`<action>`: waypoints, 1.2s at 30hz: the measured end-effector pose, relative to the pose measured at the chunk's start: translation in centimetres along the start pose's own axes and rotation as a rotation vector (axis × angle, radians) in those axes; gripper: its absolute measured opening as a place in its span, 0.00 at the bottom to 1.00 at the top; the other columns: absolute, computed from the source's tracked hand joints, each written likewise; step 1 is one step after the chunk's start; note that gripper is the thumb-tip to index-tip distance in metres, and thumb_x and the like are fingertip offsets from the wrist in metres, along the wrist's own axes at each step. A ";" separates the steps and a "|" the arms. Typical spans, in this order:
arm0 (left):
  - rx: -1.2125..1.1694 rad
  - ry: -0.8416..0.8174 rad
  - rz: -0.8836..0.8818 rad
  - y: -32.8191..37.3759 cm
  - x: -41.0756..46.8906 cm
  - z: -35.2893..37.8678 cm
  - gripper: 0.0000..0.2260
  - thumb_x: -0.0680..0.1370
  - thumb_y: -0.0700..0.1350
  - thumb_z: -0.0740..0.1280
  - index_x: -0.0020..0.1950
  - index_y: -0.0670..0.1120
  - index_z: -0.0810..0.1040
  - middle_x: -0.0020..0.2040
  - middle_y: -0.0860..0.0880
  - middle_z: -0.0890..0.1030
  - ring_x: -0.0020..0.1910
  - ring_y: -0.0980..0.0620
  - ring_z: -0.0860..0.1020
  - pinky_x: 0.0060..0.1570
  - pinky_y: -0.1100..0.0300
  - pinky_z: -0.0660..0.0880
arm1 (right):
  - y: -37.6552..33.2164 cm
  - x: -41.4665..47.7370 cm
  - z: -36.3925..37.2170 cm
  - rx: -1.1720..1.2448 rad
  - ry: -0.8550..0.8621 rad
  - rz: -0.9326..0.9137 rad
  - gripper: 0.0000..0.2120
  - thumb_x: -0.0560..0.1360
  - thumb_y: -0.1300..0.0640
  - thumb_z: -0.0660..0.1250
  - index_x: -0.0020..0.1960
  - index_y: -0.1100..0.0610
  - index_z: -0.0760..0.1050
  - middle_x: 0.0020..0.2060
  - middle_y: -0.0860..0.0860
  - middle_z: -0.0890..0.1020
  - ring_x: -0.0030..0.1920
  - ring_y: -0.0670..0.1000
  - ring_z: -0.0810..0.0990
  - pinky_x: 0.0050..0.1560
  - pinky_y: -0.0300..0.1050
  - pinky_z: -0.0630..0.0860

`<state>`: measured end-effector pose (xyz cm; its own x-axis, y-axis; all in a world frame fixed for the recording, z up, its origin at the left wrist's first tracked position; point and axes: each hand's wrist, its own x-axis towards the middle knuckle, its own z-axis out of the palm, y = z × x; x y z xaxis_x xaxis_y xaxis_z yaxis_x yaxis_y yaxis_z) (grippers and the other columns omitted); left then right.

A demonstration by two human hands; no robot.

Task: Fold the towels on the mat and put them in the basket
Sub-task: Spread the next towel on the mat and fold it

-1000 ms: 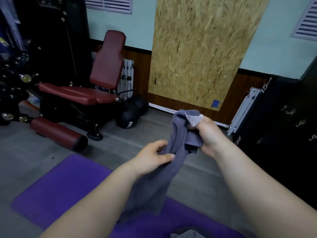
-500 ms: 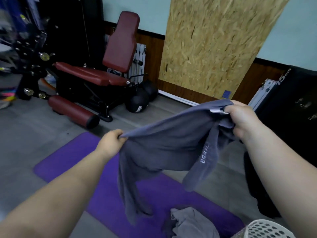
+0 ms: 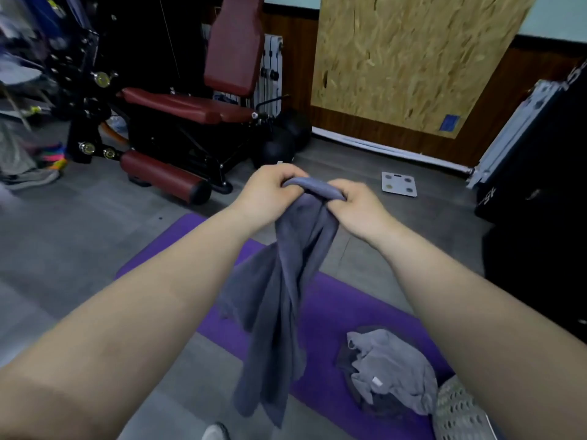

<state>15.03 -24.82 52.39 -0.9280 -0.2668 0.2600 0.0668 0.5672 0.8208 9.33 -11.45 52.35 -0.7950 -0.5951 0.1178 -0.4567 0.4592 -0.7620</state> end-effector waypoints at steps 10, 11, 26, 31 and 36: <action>0.618 -0.034 -0.144 -15.5 1.5 -11.9 0.02 0.74 0.41 0.63 0.43 0.45 0.74 0.41 0.45 0.79 0.46 0.43 0.76 0.40 0.58 0.67 | -7.6 9.1 11.4 -0.150 -0.053 -0.136 0.17 0.72 0.71 0.55 0.51 0.61 0.79 0.43 0.49 0.77 0.47 0.45 0.73 0.39 0.21 0.64; 0.517 -0.025 -0.175 -17.6 2.3 -13.4 0.05 0.73 0.40 0.63 0.37 0.45 0.72 0.35 0.47 0.77 0.41 0.44 0.75 0.37 0.59 0.66 | -8.5 10.6 12.9 -0.163 -0.046 -0.128 0.16 0.72 0.71 0.55 0.51 0.61 0.79 0.43 0.48 0.77 0.47 0.45 0.73 0.41 0.23 0.65; 0.384 -0.482 -0.198 -32.2 8.9 -25.8 0.20 0.72 0.50 0.70 0.26 0.49 0.62 0.24 0.55 0.65 0.29 0.56 0.67 0.32 0.61 0.62 | -14.2 22.4 18.1 -0.335 0.123 0.087 0.16 0.72 0.72 0.58 0.48 0.58 0.80 0.44 0.51 0.79 0.49 0.47 0.75 0.42 0.28 0.65; 0.693 -0.548 -0.350 -38.4 7.6 -32.0 0.18 0.76 0.50 0.65 0.28 0.48 0.66 0.31 0.48 0.71 0.40 0.48 0.73 0.39 0.61 0.63 | -12.5 23.8 17.3 -0.588 0.198 0.227 0.12 0.74 0.66 0.60 0.53 0.60 0.79 0.54 0.57 0.81 0.58 0.57 0.76 0.55 0.45 0.70; 0.320 -0.206 -0.442 -40.6 8.7 -33.7 0.13 0.78 0.42 0.62 0.33 0.43 0.69 0.37 0.41 0.73 0.42 0.48 0.71 0.37 0.61 0.64 | -9.2 23.8 21.0 -0.618 0.133 0.373 0.09 0.75 0.63 0.59 0.49 0.65 0.77 0.50 0.64 0.80 0.53 0.63 0.76 0.49 0.49 0.71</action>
<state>16.62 -76.43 38.44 -0.8969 -0.3929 -0.2031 -0.4275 0.6522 0.6260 3.03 -43.68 48.77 -0.9653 -0.2598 0.0271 -0.2571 0.9269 -0.2734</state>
